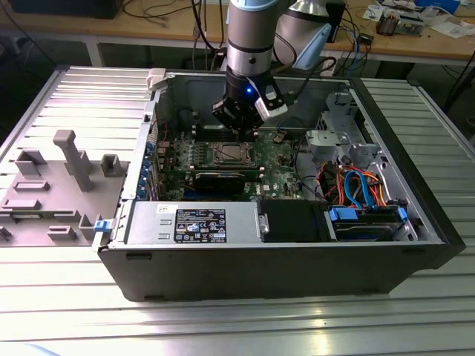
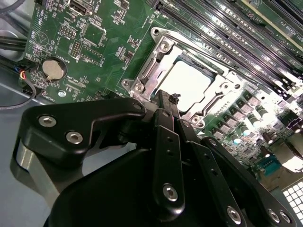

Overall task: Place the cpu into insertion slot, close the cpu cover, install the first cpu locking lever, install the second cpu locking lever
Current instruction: 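Install the second cpu locking lever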

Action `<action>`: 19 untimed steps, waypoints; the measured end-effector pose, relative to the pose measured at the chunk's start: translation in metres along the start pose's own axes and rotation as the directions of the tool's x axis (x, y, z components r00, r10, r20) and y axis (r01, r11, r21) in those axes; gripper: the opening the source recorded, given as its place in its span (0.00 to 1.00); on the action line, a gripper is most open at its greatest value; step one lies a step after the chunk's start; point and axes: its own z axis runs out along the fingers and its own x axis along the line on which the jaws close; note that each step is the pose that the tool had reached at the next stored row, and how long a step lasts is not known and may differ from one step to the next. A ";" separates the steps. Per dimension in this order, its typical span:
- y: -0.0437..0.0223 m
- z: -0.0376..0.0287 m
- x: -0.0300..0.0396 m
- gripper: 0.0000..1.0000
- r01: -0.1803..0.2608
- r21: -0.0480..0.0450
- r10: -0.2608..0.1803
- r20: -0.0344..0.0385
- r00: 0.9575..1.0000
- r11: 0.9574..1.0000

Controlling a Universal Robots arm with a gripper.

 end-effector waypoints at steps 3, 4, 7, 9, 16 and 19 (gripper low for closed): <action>-0.0001 0.0000 0.0000 0.11 0.000 0.000 0.000 0.000 1.000 1.000; -0.0002 0.0000 0.0000 0.11 0.000 0.000 0.000 0.000 1.000 1.000; -0.0001 -0.0016 0.0000 0.11 0.000 0.000 0.000 0.000 1.000 1.000; 0.0000 -0.0042 -0.0001 0.11 0.000 0.000 0.000 0.000 1.000 1.000; -0.0007 -0.0066 -0.0001 0.11 0.000 0.000 0.000 0.000 1.000 1.000; -0.0024 -0.0066 0.0000 0.11 0.000 0.000 0.000 0.000 1.000 1.000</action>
